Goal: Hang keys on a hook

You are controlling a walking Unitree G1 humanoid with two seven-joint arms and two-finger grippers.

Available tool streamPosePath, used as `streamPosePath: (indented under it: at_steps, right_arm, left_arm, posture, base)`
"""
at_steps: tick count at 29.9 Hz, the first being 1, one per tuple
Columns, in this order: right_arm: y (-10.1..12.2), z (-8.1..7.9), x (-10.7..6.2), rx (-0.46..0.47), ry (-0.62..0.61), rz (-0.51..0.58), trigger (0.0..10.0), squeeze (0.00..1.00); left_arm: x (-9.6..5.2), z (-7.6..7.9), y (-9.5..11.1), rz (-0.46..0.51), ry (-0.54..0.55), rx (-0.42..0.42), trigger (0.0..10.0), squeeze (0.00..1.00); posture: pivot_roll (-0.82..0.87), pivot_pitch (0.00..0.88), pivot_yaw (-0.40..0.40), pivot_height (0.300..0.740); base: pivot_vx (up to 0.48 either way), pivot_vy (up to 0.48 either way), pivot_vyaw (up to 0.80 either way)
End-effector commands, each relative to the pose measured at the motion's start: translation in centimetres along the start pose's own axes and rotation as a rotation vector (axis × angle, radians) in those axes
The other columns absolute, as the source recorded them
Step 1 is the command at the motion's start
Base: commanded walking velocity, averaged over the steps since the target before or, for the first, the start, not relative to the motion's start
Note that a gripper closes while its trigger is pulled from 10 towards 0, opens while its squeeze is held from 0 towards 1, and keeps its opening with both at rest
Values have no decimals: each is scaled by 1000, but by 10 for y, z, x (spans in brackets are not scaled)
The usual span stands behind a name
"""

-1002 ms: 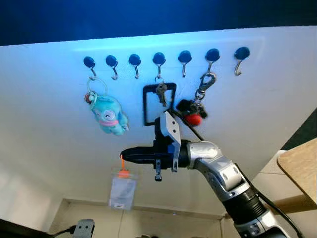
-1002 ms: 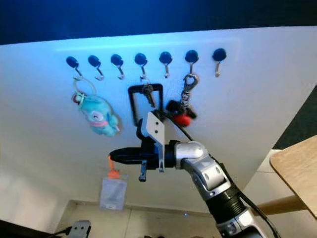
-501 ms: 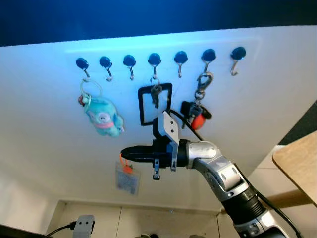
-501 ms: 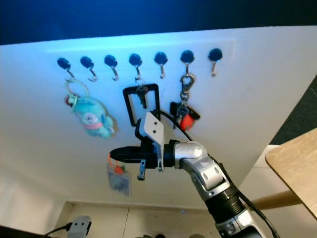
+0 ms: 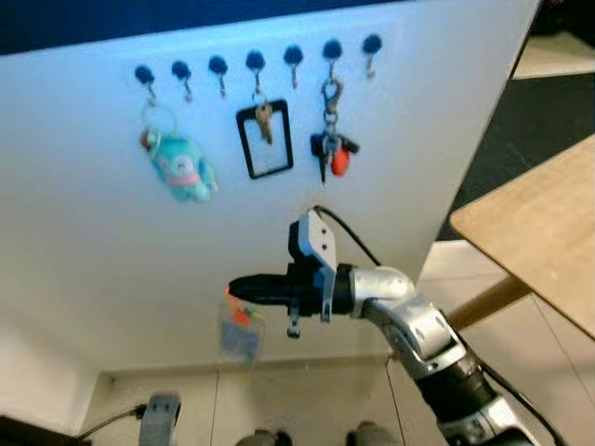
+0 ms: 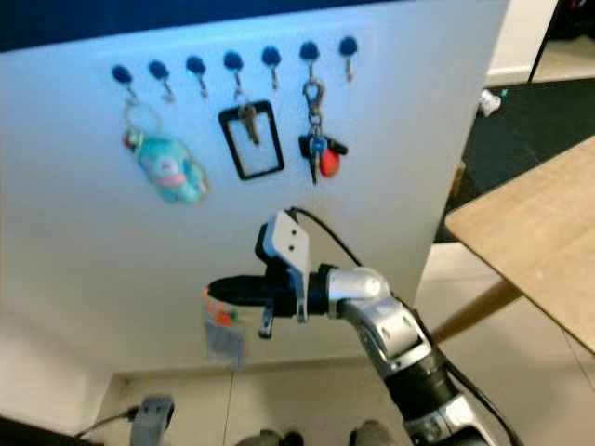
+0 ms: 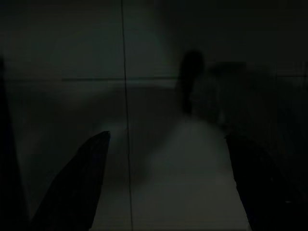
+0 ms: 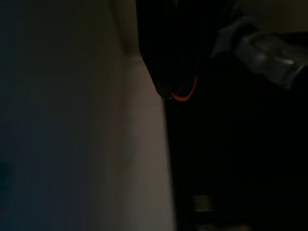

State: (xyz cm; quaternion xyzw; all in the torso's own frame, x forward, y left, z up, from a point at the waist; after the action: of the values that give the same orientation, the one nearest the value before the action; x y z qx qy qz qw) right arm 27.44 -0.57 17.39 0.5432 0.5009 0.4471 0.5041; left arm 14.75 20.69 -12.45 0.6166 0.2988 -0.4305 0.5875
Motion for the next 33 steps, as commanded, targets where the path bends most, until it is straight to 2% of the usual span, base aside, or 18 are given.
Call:
streamPosePath:
  at_steps: [1, 6, 8, 13, 23, 25, 28, 33]
  right_arm:
    - [0, 0, -1, -2, -3, 4, 10000, 0]
    - [0, 0, 0, -1, -3, 6, 10000, 0]
    - [0, -1, 0, 0, -2, 7, 10000, 0]
    - [1, -1, 1, 2, 2, 11, 10000, 0]
    - [1, -2, 2, 0, 3, 10, 10000, 0]
    - [1, -2, 2, -2, -1, 10, 10000, 0]
    - [1, -1, 3, -2, -6, 14, 10000, 0]
    - [2, 2, 5, -12, -19, 16, 10000, 0]
  left_arm:
    - [-5, -5, -21, -57, 16, 2, 10000, 0]
    - [-6, -5, -22, -64, 6, 20, 10000, 0]
    - [-6, -5, -22, -66, 4, 24, 10000, 0]
    - [-6, -5, -25, -65, 19, -4, 10000, 0]
    - [-8, -9, -28, -70, 39, -3, 10000, 0]
    - [-8, -11, -25, -59, 59, -24, 10000, 0]
    - [-7, -20, -14, -11, 126, -138, 10000, 0]
    - [-7, -26, -8, 11, 161, -187, 10000, 0]
  posture:
    - [-114, 112, 122, 740]
    - [-114, 112, 122, 740]
    - [-115, 116, 123, 740]
    - [-115, 116, 123, 740]
    - [-112, 118, 124, 740]
    - [-112, 118, 124, 740]
    - [-108, 116, 116, 740]
    - [-108, 116, 116, 740]
  base:
    - [0, 0, 0]
    - [0, 0, 0]
    - [0, -465, 0]
    - [0, -93, 0]
    - [0, 0, 0]
    - [0, 0, 0]
    - [0, 0, 0]
    - [0, 0, 0]
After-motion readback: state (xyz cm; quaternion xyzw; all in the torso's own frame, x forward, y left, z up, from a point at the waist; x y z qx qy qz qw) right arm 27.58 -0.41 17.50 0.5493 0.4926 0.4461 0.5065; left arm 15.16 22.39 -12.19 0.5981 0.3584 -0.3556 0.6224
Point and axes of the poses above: a point about 5 cm out from each wrist's last joint towards the gripper, its own x axis pointing out of the wrist towards the gripper, its own y axis along the axis of the wrist's last joint, z = x × y, the point moved 3 cm from there along x, pointing out of the wrist towards the gripper, and after that the axes turned 10 degrees about x, right-handed, at the moved point
